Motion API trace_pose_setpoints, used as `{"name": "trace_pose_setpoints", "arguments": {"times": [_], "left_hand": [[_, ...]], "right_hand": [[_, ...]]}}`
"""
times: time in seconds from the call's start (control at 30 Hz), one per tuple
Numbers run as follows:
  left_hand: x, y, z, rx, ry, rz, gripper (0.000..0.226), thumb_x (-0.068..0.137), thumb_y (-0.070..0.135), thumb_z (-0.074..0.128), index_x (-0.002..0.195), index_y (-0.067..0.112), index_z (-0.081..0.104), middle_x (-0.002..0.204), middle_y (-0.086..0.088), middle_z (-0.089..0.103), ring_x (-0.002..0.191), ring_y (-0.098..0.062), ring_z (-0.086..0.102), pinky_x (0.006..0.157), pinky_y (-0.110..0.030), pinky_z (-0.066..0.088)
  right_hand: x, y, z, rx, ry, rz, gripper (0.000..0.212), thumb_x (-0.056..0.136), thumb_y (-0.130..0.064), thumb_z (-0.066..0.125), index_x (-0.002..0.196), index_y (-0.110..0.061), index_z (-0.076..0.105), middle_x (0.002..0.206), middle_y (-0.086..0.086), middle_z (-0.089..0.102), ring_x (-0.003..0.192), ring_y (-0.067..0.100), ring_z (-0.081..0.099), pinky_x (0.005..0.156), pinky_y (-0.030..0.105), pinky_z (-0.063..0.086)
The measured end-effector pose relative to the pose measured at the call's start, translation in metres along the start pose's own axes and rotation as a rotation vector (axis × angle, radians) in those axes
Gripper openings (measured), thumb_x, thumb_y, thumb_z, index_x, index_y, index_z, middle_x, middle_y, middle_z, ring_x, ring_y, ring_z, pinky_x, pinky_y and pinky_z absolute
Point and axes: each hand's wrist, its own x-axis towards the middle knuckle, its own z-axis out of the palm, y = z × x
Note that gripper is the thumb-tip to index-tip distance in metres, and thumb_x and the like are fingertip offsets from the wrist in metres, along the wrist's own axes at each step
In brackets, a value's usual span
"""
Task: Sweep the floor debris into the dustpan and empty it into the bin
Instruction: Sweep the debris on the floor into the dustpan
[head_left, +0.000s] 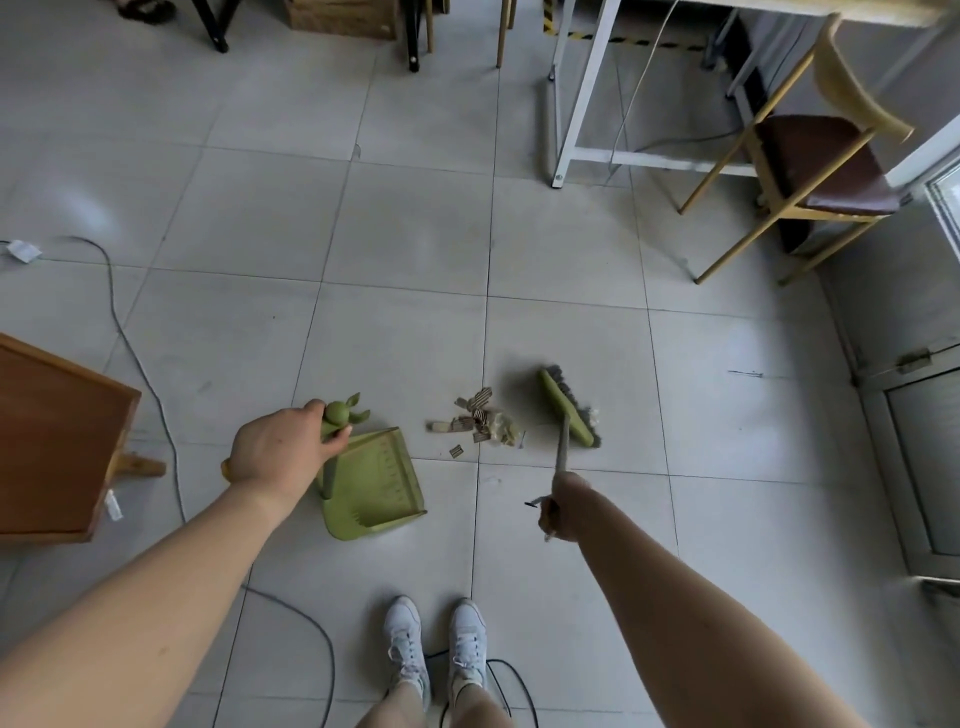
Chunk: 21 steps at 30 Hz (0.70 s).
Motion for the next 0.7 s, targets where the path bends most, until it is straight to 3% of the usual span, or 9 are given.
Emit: {"name": "trace_pose_setpoints", "arguments": {"times": [0.2, 0.3, 0.43, 0.57, 0.63, 0.7], "left_hand": [[-0.008, 0.013, -0.003, -0.020, 0.017, -0.032, 0.041, 0.090, 0.055, 0.049, 0.087, 0.015, 0.056, 0.064, -0.002, 0.062, 0.058, -0.026, 0.056, 0.047, -0.025, 0.029], [-0.007, 0.016, -0.007, -0.016, 0.031, -0.020, 0.041, 0.090, 0.055, 0.048, 0.088, 0.015, 0.057, 0.066, -0.002, 0.063, 0.058, -0.025, 0.056, 0.046, -0.025, 0.028], [0.000, 0.012, -0.013, -0.018, 0.043, 0.016, 0.041, 0.091, 0.055, 0.046, 0.089, 0.015, 0.056, 0.064, 0.000, 0.058, 0.056, -0.022, 0.048, 0.045, -0.025, 0.027], [0.002, 0.006, -0.016, -0.008, 0.041, 0.078, 0.042, 0.092, 0.055, 0.044, 0.091, 0.015, 0.056, 0.068, -0.001, 0.062, 0.058, -0.021, 0.050, 0.046, -0.025, 0.029], [-0.001, 0.000, -0.017, 0.017, 0.050, 0.128, 0.043, 0.092, 0.055, 0.043, 0.092, 0.014, 0.056, 0.066, 0.000, 0.059, 0.056, -0.020, 0.050, 0.044, -0.024, 0.028], [-0.005, -0.010, -0.019, 0.033, 0.048, 0.173, 0.043, 0.093, 0.056, 0.043, 0.092, 0.014, 0.056, 0.063, 0.002, 0.054, 0.056, -0.019, 0.050, 0.043, -0.024, 0.027]], "right_hand": [[-0.038, -0.011, 0.043, 0.114, -0.158, 0.054, 0.038, 0.102, -0.030, 0.031, 0.089, -0.001, 0.051, 0.026, 0.001, 0.031, 0.017, 0.009, 0.024, 0.036, 0.009, 0.025], [-0.051, -0.016, 0.050, 0.141, -0.142, 0.039, 0.039, 0.102, -0.029, 0.032, 0.084, -0.001, 0.052, 0.026, 0.001, 0.030, 0.025, 0.009, 0.025, 0.039, 0.014, 0.025], [-0.070, -0.017, 0.051, 0.211, -0.121, 0.004, 0.034, 0.101, -0.026, 0.031, 0.083, -0.003, 0.050, 0.026, 0.001, 0.031, 0.023, 0.011, 0.026, 0.035, 0.009, 0.029], [-0.092, -0.026, 0.048, 0.284, -0.089, -0.015, 0.040, 0.100, -0.028, 0.038, 0.066, -0.008, 0.043, 0.035, 0.002, 0.031, 0.032, 0.013, 0.027, 0.037, 0.014, 0.027], [-0.104, -0.032, 0.048, 0.332, -0.068, -0.022, 0.035, 0.099, -0.028, 0.042, 0.071, -0.008, 0.046, 0.045, 0.003, 0.036, 0.035, 0.012, 0.029, 0.035, 0.013, 0.029], [-0.117, -0.033, 0.049, 0.375, -0.050, -0.037, 0.021, 0.097, -0.020, 0.040, 0.082, -0.008, 0.048, 0.046, 0.004, 0.040, 0.024, 0.013, 0.030, 0.033, 0.012, 0.033]]}}
